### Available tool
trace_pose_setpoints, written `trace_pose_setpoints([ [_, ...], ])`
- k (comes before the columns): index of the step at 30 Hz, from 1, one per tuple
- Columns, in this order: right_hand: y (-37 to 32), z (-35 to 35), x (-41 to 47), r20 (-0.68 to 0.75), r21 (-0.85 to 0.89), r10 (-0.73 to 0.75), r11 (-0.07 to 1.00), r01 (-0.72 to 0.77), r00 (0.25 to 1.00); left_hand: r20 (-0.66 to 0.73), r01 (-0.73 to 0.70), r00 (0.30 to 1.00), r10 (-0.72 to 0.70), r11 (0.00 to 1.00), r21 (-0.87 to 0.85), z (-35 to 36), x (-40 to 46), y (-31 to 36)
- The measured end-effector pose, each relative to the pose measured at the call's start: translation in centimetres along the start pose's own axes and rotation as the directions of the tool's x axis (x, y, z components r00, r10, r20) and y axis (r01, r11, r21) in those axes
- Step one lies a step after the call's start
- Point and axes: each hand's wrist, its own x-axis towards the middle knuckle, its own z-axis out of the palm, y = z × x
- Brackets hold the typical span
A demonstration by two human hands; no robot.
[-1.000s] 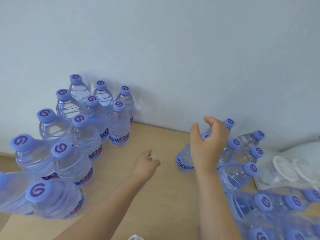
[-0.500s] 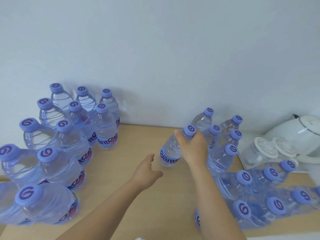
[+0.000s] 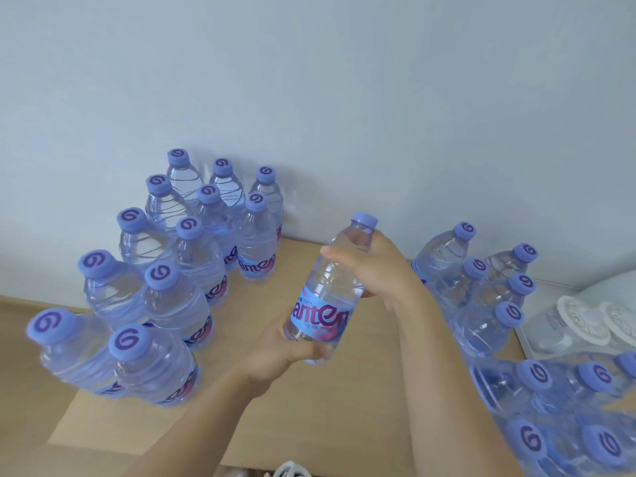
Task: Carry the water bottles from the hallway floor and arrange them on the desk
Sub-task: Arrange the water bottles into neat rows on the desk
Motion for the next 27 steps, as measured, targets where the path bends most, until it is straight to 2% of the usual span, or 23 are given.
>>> trace_pose_setpoints([
  [2,-0.2,1.6,0.6,-0.005,-0.042,-0.017,0.999,0.017,1.0,-0.076,0.018,0.997,-0.019,1.0,-0.014,-0.6,-0.4,-0.3],
  [7,-0.8,4.4,1.7,0.115,-0.084,-0.023,0.996,0.033,0.993,-0.282,0.058,0.957,-0.071,0.997,-0.055,-2.5,-1.1,-0.7],
  [9,-0.6,5.3,2.3,0.161,-0.023,-0.078,0.996,0.082,0.984,-0.423,0.073,0.901,-0.095,0.995,-0.069,-2.7,-0.9,-1.3],
  [11,-0.7,6.3,2.6,0.235,0.007,-0.141,0.99,0.143,0.962,-0.568,0.09,0.814,-0.123,0.992,-0.086,-2.9,-0.5,-1.9],
  [14,-0.6,8.3,3.2,0.287,-0.09,-0.211,0.965,0.246,0.934,-0.699,0.112,0.701,-0.143,0.99,-0.089,-3.4,-0.1,-2.4],
  [16,-0.4,9.6,3.6,0.292,-0.162,-0.263,0.934,0.318,0.92,-0.719,0.174,0.672,-0.177,0.982,-0.08,-3.7,-0.2,-2.8],
  [18,0.2,10.5,4.1,0.283,-0.155,-0.307,0.92,0.36,0.908,-0.712,0.217,0.67,-0.208,0.973,-0.08,-3.7,-0.6,-3.4],
  [23,1.0,12.2,4.7,0.221,-0.168,-0.348,0.906,0.387,0.911,-0.689,0.151,0.688,-0.23,0.973,-0.174,-4.5,-0.6,-4.4],
  [27,1.7,12.6,5.9,0.231,-0.232,-0.292,0.91,0.345,0.928,-0.653,0.162,0.721,-0.234,0.972,-0.169,-5.0,-0.1,-4.3],
])
